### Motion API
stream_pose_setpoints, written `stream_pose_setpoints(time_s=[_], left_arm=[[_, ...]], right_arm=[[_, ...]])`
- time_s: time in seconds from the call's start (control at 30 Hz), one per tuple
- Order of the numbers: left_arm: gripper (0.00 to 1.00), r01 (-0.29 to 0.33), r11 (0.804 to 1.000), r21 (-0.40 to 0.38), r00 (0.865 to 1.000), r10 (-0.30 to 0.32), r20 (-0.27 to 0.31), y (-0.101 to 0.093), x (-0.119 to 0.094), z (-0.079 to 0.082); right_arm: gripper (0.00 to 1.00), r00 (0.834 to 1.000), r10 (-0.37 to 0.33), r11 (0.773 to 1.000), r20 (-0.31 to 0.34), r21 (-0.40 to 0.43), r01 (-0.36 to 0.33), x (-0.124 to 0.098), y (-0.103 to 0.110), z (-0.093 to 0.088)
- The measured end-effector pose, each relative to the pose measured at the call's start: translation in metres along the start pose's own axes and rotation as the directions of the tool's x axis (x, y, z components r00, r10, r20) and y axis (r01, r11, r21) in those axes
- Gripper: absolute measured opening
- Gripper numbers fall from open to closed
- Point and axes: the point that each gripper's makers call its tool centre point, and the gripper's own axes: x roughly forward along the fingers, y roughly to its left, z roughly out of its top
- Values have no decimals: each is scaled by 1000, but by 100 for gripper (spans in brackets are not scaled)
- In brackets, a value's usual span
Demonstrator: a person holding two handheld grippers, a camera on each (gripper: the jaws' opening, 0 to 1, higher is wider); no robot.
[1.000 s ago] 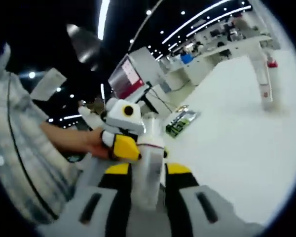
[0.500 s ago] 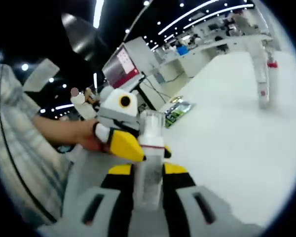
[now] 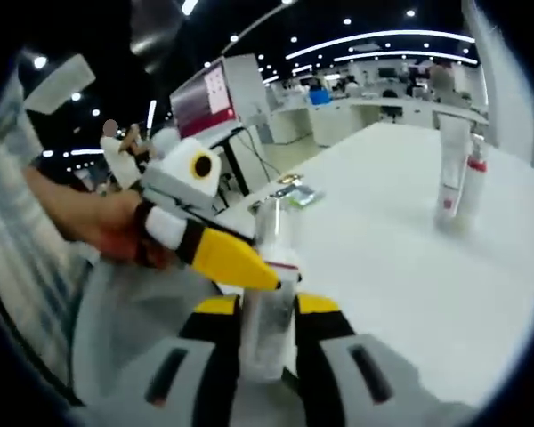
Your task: Arrange the skincare products in the storage area until every visible bottle or jar stands upright without overlapping.
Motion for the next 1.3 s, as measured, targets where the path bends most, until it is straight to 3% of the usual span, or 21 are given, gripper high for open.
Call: stream_pose_setpoints(time_s=[0.07,0.13,0.2,0.27,0.3,0.33,0.4,0.5,0.57,0.6,0.63,0.7,0.73,0.87,0.93,1.03,1.2,1.3], left_arm=[[22,33,999,35,999,-32,-26,-3,-6,2],[22,79,995,53,995,-76,-67,-9,-11,1],[22,139,988,60,986,-133,-104,-16,-16,0],[22,197,977,76,972,-185,-147,-25,-21,0],[22,225,971,76,963,-210,-168,-29,-23,-1],[22,250,964,93,952,-227,-204,-32,-25,-4],[22,282,953,114,935,-246,-257,-35,-28,-8],[22,334,936,112,910,-289,-298,-44,-32,-8],[22,340,933,116,908,-294,-298,-46,-33,-6],[23,347,931,108,905,-303,-297,-46,-34,-5],[23,340,934,111,910,-297,-289,-43,-32,-4],[23,329,939,104,913,-288,-287,-40,-30,-4],[23,298,948,109,926,-259,-274,-38,-26,-4],[23,181,977,113,969,-158,-192,-25,-11,2],[23,129,980,150,983,-107,-148,-21,-4,6],[22,40,988,146,994,-25,-103,-14,3,7],[21,-50,989,138,998,53,-17,-8,10,11],[22,-70,989,131,997,71,-6,-6,13,8]], right_arm=[[21,998,54,998,34,14,-55,0,6,5],[21,991,117,989,58,83,-122,-1,13,7],[22,979,184,966,83,168,-196,-2,20,10],[25,968,226,951,111,188,-243,-2,25,13],[26,959,255,939,122,207,-275,-3,29,14],[26,940,316,903,126,265,-339,-4,39,13],[24,924,360,878,129,288,-383,-5,45,11],[22,874,451,799,179,356,-485,-10,59,17],[22,868,456,789,196,361,-496,-12,58,20],[22,875,446,797,189,360,-484,-12,56,20],[22,890,422,821,174,344,-456,-11,53,19],[21,901,404,834,159,341,-434,-10,52,17],[21,927,352,866,133,330,-376,-7,43,14],[21,967,235,929,98,269,-253,-2,26,10],[21,983,167,957,76,227,-180,-2,18,9],[21,995,77,980,57,180,-87,-3,4,7],[21,999,-24,991,42,136,18,-5,-10,6],[21,999,-42,993,23,113,40,-4,-12,3]])
